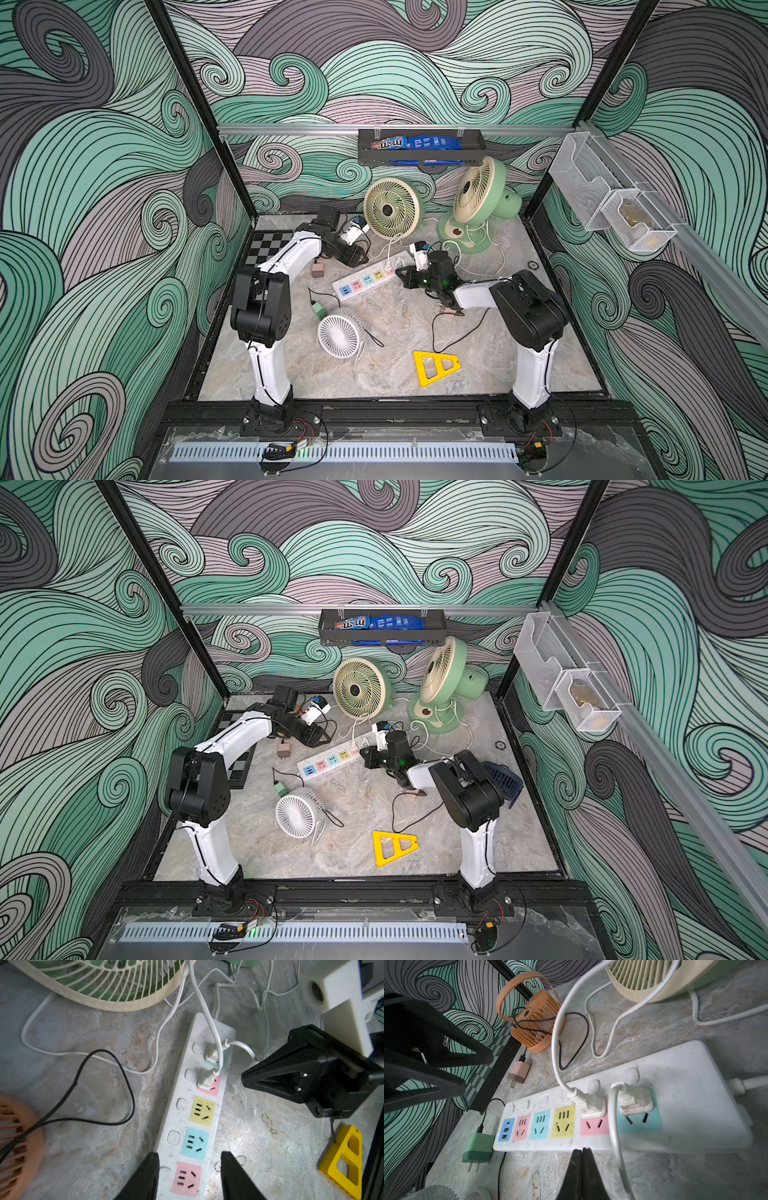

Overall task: Unplug the desk fan from the power strip
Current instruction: Remove the plug from the socket.

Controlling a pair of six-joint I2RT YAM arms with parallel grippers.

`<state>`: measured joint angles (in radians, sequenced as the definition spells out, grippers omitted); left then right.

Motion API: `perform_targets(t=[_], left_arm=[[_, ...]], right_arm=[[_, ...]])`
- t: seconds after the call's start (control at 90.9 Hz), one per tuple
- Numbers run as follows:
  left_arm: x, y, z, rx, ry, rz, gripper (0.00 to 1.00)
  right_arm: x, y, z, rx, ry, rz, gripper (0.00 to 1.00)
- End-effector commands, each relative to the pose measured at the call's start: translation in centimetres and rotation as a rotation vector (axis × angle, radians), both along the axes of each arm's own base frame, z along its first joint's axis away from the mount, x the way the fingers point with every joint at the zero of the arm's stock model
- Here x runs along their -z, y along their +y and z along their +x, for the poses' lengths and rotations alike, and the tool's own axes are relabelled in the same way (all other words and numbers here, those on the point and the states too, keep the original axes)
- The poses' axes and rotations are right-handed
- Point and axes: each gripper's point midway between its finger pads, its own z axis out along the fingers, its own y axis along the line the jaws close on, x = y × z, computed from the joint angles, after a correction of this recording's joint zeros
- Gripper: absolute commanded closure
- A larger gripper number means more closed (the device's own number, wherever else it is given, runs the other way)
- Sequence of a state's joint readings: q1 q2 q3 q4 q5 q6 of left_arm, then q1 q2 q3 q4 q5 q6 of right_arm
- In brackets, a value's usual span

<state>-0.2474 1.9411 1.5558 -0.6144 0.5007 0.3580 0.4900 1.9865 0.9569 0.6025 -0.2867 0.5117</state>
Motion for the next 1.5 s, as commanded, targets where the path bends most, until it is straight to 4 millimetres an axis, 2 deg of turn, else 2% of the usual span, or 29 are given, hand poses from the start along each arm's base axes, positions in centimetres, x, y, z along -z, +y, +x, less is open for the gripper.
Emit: perform_targets(t=[0.0,0.374,0.583,0.858,1.486], left_arm=[[-0.2,-1.6,0.7,0.049,-0.049,0.021,0.49],[2.9,-4.2,1.1,0.103,-0.056,0.085,0.49],[4.3,-4.8,1.7,0.102,-0.059,0.165,0.49],[5.2,-6.3,2.2,0.123,-0.065,0.217,0.49],[6.5,-8.0,1.8,0.173,-0.07,0.272,0.69]], right_arm=[[-0.4,0.5,0.9,0.019,-0.028,0.014,0.92],[1.0,0.4,1.7,0.056,-0.007,0.018,0.92],[1.6,0.4,1.8,0.067,0.005,0.021,0.92],[2.1,0.3,1.8,0.093,0.025,0.028,0.92],[2.7,0.4,1.4,0.115,0.049,0.026,0.92]])
